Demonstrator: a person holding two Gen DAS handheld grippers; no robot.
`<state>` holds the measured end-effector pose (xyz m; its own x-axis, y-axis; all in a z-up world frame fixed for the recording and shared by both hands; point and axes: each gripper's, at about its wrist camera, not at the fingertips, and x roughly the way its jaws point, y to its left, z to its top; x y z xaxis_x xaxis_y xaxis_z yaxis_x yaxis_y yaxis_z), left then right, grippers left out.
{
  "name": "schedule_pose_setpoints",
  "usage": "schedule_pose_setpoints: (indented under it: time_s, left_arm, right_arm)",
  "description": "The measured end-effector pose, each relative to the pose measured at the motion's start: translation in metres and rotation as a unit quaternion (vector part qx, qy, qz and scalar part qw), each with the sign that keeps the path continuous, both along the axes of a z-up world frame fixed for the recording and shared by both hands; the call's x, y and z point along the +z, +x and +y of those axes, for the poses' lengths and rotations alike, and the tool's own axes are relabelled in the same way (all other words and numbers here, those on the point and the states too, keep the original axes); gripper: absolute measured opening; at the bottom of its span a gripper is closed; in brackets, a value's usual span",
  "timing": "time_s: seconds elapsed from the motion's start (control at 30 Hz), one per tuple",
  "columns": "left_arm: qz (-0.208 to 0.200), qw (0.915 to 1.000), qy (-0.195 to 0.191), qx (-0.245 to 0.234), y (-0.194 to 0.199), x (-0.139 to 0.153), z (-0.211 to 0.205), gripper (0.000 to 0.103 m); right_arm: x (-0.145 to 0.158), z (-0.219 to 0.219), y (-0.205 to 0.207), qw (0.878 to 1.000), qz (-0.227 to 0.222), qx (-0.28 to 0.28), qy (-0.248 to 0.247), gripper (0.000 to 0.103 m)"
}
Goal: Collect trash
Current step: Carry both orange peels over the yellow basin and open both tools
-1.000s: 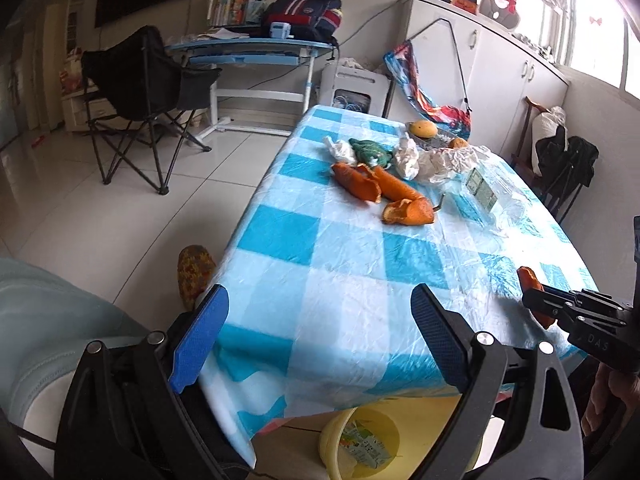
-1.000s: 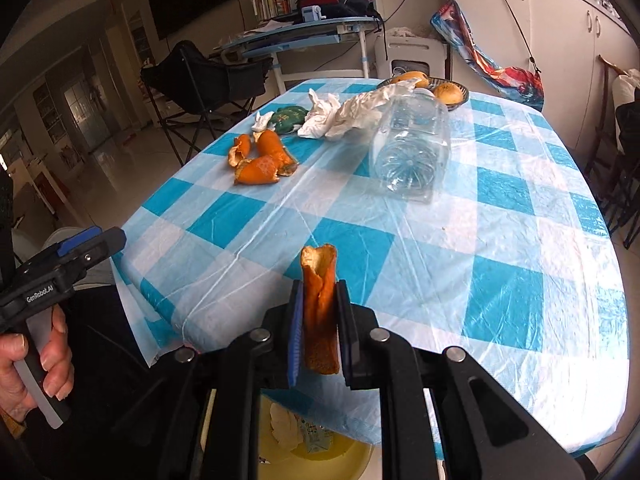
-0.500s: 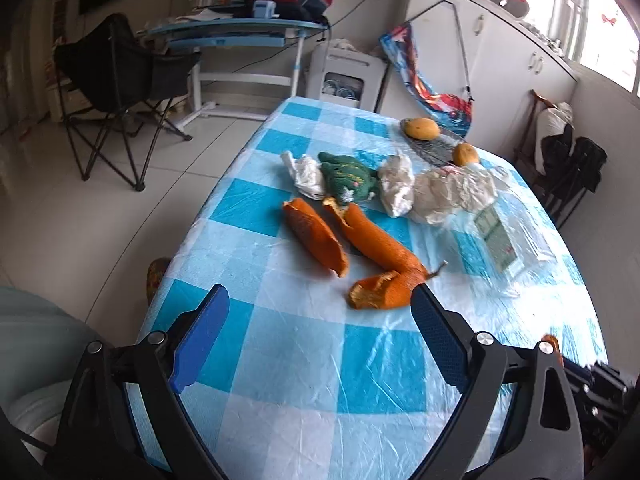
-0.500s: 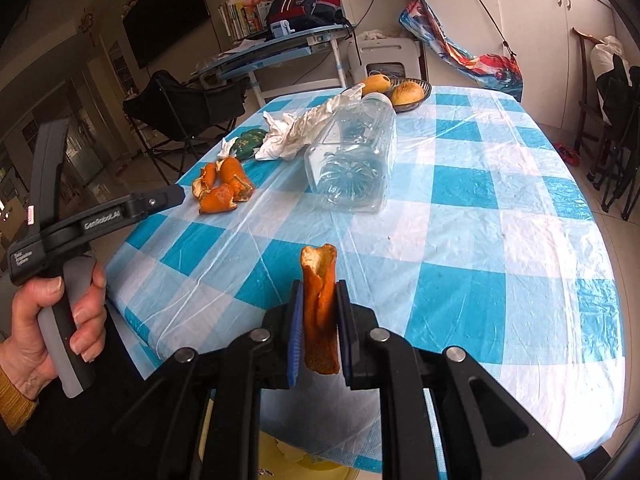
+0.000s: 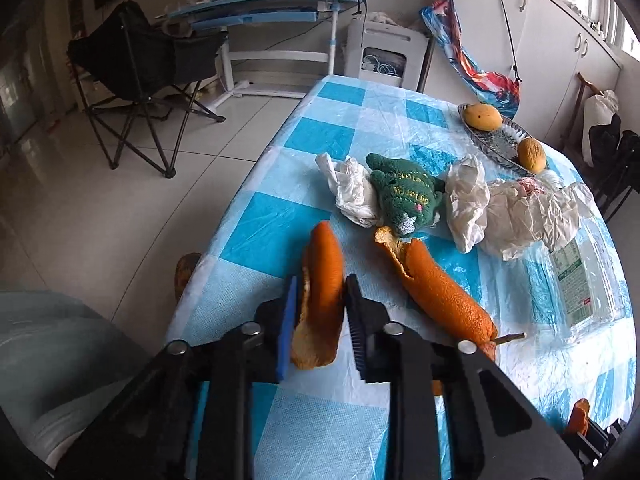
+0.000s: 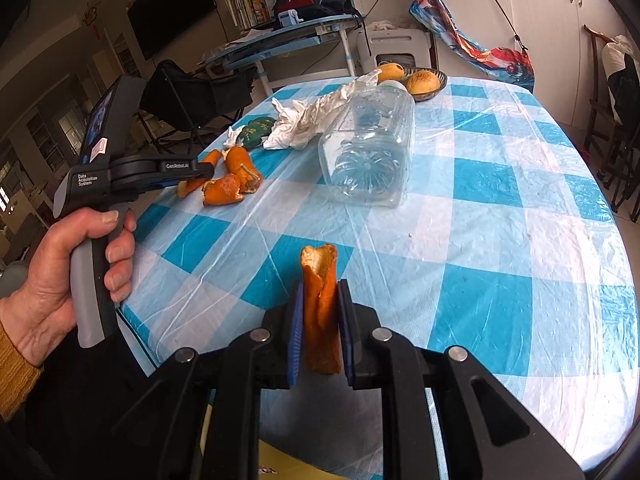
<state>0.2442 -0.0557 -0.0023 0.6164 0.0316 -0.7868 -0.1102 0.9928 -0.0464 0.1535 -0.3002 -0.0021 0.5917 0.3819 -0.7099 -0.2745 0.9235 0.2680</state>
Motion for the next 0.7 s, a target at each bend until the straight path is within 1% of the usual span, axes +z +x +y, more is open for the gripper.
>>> schedule_pose_setpoints:
  time_s: [0.07,0.2,0.47,0.63,0.7]
  left_arm:
    - [-0.002,0.9999,-0.012,-0.004,-0.008,0.002,0.005,0.018]
    - [-0.020,0.9995,-0.020,-0.016,-0.038,0.011,0.009,0.017]
    - [-0.050,0.9973,-0.016,-0.052,-0.111,0.038,-0.004,0.017]
    - [-0.056,0.9954,-0.011,-0.078,-0.156,0.045,-0.017,0.017]
    - [-0.056,0.9946,-0.012,-0.087,-0.174,0.046,-0.023,0.017]
  right_arm:
    - [0.000,-0.001,0.000,1.000,0.001,-0.002,0.004,0.018]
    - [0.003,-0.003,-0.003,1.000,-0.003,-0.002,0.019,0.018]
    - [0.021,0.007,-0.023,0.999,-0.032,0.020,0.030,0.018]
    - [0.032,0.016,-0.046,0.998,-0.046,0.038,0.035,0.018]
    - [0.032,0.019,-0.057,0.997,-0.044,0.043,0.042,0.018]
